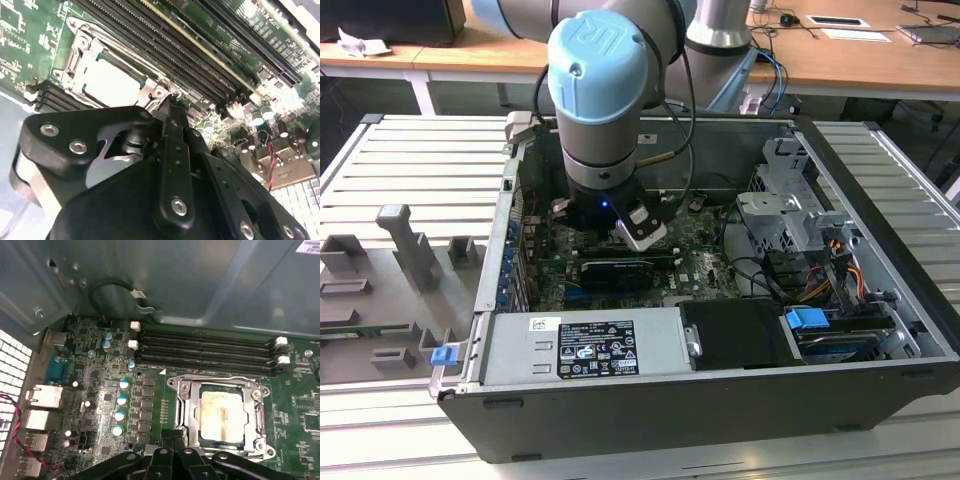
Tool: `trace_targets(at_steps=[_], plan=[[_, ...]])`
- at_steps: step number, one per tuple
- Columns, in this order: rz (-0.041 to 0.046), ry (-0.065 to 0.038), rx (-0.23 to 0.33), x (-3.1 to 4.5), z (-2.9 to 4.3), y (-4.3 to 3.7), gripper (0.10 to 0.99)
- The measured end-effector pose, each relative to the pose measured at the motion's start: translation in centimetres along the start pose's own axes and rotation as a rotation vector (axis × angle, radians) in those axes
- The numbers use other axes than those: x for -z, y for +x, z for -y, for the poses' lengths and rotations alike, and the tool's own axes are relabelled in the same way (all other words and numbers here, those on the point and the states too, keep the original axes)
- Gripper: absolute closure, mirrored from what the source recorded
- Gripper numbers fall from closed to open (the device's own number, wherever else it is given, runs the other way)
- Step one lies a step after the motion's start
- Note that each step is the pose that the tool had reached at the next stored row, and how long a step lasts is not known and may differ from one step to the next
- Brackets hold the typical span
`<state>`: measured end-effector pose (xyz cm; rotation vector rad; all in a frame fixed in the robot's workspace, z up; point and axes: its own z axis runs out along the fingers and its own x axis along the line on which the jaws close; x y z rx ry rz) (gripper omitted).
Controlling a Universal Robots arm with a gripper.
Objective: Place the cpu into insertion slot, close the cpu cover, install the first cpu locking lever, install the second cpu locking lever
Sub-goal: 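Install the second cpu locking lever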
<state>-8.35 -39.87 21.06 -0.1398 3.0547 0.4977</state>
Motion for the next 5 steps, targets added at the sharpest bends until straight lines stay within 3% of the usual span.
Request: trace_targets(at_steps=[5], plan=[[0.0, 0.0, 0.0, 1.01, -0.34, -0.06, 0.98]])
